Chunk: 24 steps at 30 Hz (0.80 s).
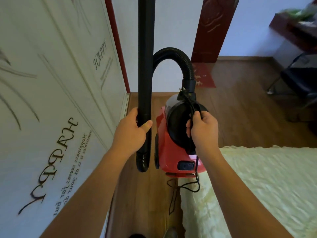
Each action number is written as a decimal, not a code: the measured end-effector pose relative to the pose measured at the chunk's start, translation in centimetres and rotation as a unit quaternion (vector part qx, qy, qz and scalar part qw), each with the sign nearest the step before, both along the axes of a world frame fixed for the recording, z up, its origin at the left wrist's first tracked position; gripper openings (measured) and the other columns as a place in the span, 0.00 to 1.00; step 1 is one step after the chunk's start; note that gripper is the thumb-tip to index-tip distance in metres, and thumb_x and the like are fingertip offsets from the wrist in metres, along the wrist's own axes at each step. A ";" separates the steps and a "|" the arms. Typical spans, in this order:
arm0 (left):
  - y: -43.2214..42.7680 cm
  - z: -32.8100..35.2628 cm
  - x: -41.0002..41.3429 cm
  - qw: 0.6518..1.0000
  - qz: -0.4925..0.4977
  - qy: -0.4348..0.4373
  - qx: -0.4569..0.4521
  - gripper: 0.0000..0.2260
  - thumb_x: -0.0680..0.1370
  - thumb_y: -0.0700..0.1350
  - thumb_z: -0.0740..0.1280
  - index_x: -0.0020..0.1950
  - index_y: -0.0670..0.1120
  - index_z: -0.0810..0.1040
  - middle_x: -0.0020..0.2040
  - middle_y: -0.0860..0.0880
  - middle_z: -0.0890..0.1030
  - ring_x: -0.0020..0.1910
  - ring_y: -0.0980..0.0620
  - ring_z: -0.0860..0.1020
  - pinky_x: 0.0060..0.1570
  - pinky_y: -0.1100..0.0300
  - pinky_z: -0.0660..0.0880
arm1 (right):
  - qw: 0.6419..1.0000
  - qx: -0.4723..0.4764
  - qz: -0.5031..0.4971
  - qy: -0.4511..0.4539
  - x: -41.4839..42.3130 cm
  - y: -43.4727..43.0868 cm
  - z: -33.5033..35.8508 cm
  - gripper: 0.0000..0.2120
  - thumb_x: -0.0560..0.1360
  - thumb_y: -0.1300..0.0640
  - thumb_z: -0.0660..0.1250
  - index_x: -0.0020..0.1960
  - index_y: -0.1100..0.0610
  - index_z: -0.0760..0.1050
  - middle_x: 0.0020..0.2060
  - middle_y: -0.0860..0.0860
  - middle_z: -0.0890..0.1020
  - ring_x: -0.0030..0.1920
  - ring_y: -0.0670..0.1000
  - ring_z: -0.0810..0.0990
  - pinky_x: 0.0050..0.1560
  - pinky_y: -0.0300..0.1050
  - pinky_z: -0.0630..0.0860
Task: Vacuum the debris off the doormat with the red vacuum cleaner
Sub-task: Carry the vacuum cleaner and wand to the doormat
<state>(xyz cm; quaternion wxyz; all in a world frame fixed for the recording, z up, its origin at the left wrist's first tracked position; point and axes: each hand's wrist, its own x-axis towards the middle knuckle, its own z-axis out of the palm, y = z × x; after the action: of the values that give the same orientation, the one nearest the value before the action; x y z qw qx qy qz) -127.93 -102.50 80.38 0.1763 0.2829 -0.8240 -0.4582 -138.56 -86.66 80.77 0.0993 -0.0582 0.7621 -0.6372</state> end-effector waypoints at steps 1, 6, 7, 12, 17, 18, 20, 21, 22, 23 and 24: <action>-0.7 0.1 -1.5 1.000 0.002 -0.001 0.004 0.13 0.80 0.48 0.68 0.65 0.51 0.74 0.51 0.56 0.80 0.51 0.54 0.81 0.53 0.48 0.81 | 1.000 0.001 -0.001 0.000 -1.6 -0.7 0.2 0.15 0.84 0.55 0.56 0.43 0.60 0.73 0.30 0.51 0.78 0.26 0.47 0.72 0.30 0.45 0.72; -4.7 0.2 -9.2 1.000 -0.006 0.013 -0.004 0.12 0.80 0.47 0.69 0.63 0.51 0.75 0.49 0.58 0.79 0.49 0.58 0.79 0.54 0.51 0.80 | 1.000 -0.006 -0.024 -0.019 -9.1 -4.1 0.5 0.15 0.84 0.56 0.56 0.47 0.65 0.74 0.29 0.50 0.78 0.25 0.47 0.73 0.30 0.45 0.72; -5.6 0.1 -10.7 1.000 -0.009 0.014 -0.003 0.12 0.80 0.48 0.68 0.63 0.51 0.74 0.49 0.58 0.79 0.49 0.59 0.79 0.54 0.51 0.80 | 0.999 -0.007 -0.028 -0.019 -10.4 -4.8 0.4 0.15 0.84 0.56 0.56 0.47 0.64 0.74 0.29 0.49 0.78 0.25 0.47 0.73 0.30 0.45 0.72; -11.7 -1.4 -20.7 0.999 -0.052 0.016 0.001 0.12 0.80 0.49 0.68 0.63 0.51 0.75 0.50 0.58 0.80 0.48 0.59 0.79 0.52 0.54 0.80 | 0.997 -0.004 -0.078 -0.030 -19.0 -9.7 -0.6 0.15 0.84 0.56 0.56 0.46 0.62 0.75 0.29 0.50 0.77 0.26 0.47 0.73 0.30 0.46 0.72; -17.1 -1.9 -30.6 0.995 -0.097 0.010 0.014 0.14 0.81 0.50 0.68 0.66 0.53 0.73 0.51 0.60 0.78 0.47 0.62 0.78 0.52 0.57 0.80 | 0.988 -0.019 -0.147 -0.047 -27.3 -14.1 -0.7 0.14 0.85 0.55 0.56 0.43 0.58 0.74 0.29 0.50 0.77 0.27 0.49 0.73 0.32 0.47 0.72; -18.0 -1.9 -32.6 0.994 -0.105 0.009 0.013 0.14 0.81 0.50 0.68 0.66 0.53 0.73 0.51 0.60 0.78 0.47 0.62 0.78 0.51 0.58 0.80 | 0.986 -0.021 -0.160 -0.047 -28.9 -14.7 -0.6 0.14 0.84 0.55 0.56 0.43 0.57 0.74 0.29 0.50 0.77 0.28 0.49 0.73 0.32 0.48 0.72; -19.3 -1.7 -36.6 0.993 -0.119 0.011 0.011 0.14 0.81 0.51 0.67 0.66 0.54 0.72 0.52 0.60 0.78 0.46 0.63 0.77 0.48 0.62 0.79 | 0.982 -0.025 -0.183 -0.042 -32.0 -15.4 -0.2 0.14 0.84 0.56 0.56 0.43 0.58 0.74 0.29 0.50 0.77 0.27 0.50 0.73 0.32 0.48 0.72; -19.8 -1.6 -38.6 0.992 -0.129 0.012 0.009 0.13 0.81 0.51 0.68 0.65 0.54 0.72 0.51 0.61 0.78 0.45 0.63 0.77 0.45 0.65 0.77 | 0.980 -0.027 -0.193 -0.040 -33.6 -15.7 0.1 0.14 0.84 0.56 0.56 0.44 0.58 0.74 0.29 0.51 0.77 0.27 0.50 0.73 0.32 0.48 0.72; -20.1 -1.5 -40.6 0.990 -0.139 0.012 0.006 0.13 0.81 0.51 0.68 0.64 0.55 0.72 0.49 0.63 0.77 0.44 0.64 0.76 0.43 0.68 0.75 | 0.978 -0.028 -0.203 -0.039 -35.1 -15.9 0.2 0.14 0.84 0.56 0.56 0.44 0.59 0.74 0.30 0.51 0.77 0.27 0.50 0.73 0.32 0.48 0.72; -20.3 -1.4 -42.5 0.989 -0.149 0.012 0.004 0.12 0.81 0.51 0.68 0.62 0.56 0.71 0.48 0.65 0.75 0.43 0.65 0.76 0.42 0.70 0.74 | 0.976 -0.030 -0.211 -0.039 -36.7 -16.1 0.3 0.14 0.84 0.55 0.56 0.45 0.59 0.74 0.30 0.50 0.77 0.27 0.50 0.73 0.32 0.48 0.72; -20.5 -1.4 -44.5 0.987 -0.159 0.012 0.004 0.11 0.81 0.51 0.68 0.61 0.57 0.71 0.47 0.66 0.75 0.43 0.66 0.75 0.41 0.70 0.73 | 0.974 -0.031 -0.219 -0.040 -38.4 -16.2 0.4 0.14 0.84 0.55 0.56 0.46 0.60 0.75 0.30 0.50 0.77 0.27 0.50 0.73 0.32 0.48 0.72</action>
<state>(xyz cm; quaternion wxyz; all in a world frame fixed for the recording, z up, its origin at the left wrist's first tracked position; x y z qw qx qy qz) -172.43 -122.99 78.94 0.1098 0.1435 -0.8547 -0.4867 -176.92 -102.90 81.15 -0.0142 0.1330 0.7317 -0.6683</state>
